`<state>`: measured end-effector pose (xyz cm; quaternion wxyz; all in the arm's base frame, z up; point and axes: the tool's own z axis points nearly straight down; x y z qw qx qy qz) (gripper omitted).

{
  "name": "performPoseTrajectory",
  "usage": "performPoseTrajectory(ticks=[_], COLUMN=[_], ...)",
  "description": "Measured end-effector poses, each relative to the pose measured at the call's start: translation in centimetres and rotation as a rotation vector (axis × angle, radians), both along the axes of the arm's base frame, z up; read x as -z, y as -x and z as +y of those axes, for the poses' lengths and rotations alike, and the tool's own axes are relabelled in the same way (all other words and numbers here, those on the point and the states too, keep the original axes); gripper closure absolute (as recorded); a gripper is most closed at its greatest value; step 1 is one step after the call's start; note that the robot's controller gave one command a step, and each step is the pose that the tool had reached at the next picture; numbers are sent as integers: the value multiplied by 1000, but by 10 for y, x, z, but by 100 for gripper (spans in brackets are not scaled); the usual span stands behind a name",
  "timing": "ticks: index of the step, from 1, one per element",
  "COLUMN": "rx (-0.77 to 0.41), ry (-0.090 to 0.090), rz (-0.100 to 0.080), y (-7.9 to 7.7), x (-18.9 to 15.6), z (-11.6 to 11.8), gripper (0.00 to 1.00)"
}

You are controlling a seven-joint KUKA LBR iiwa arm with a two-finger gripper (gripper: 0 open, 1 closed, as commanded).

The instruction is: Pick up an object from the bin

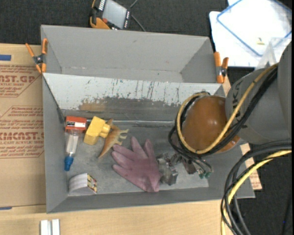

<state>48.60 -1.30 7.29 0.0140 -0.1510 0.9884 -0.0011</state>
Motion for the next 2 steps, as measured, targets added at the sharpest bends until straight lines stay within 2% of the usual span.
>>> performPoseTrajectory(ticks=[1, 2], rx=[1, 0], ry=[0, 0], rz=[-6, -8], y=[-2, -2], x=[-1, -1], z=[0, 0], gripper=[0, 0])
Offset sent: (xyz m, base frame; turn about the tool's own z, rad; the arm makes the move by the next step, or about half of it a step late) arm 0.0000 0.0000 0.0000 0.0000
